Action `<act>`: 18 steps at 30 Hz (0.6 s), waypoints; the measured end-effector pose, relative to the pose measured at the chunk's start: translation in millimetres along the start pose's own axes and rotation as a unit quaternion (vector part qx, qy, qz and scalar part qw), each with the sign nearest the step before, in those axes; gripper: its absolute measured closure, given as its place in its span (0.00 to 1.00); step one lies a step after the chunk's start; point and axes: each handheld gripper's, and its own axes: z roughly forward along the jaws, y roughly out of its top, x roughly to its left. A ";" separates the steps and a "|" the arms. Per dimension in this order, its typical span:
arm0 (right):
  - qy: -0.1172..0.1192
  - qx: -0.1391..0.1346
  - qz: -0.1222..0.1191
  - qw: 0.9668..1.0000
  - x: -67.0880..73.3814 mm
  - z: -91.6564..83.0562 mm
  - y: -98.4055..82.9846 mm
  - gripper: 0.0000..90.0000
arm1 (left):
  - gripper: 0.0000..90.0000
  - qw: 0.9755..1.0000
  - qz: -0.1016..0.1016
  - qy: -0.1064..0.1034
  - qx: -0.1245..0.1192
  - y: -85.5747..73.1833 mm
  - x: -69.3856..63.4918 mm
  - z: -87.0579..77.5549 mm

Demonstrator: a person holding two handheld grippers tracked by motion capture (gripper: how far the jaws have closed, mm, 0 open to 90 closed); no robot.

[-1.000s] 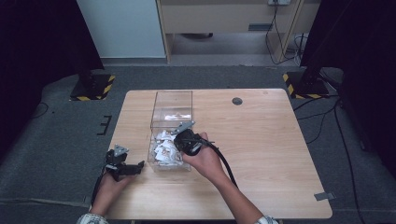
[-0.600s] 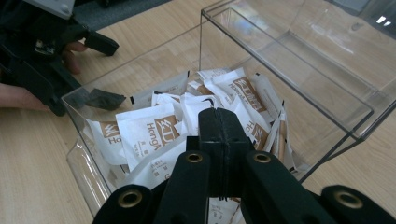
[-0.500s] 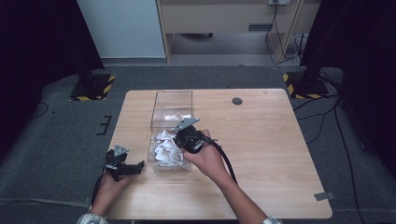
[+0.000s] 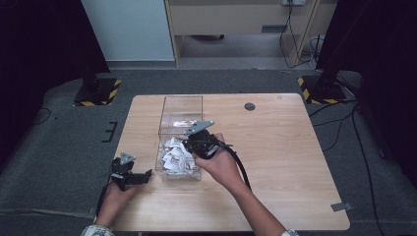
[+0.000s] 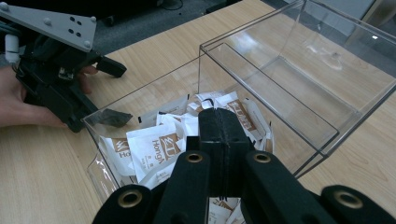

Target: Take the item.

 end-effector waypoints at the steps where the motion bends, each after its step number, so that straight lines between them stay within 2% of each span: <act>1: 0.001 -0.003 0.000 1.000 -0.3 -0.8 0.5 1.00 | 0.00 1.000 0.000 0.000 0.000 0.0 0.0 0.0; 18: -0.011 -0.016 0.006 1.000 -9.9 -18.4 1.8 1.00 | 0.00 1.000 0.000 0.000 0.000 0.0 0.0 0.0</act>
